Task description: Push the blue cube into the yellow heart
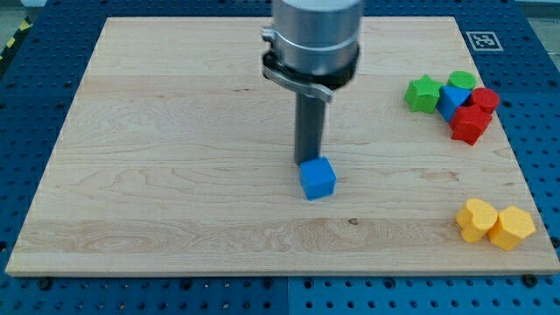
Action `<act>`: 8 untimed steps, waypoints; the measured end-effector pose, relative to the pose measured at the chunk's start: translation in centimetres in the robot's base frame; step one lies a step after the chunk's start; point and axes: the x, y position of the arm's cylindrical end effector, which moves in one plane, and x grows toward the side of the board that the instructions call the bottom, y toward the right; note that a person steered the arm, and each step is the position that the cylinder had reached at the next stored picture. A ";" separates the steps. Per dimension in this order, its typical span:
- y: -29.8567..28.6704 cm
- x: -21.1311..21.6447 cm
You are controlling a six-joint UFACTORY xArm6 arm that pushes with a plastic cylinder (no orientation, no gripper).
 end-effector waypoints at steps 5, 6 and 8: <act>-1.7 5.2; -1.1 6.5; 5.5 7.5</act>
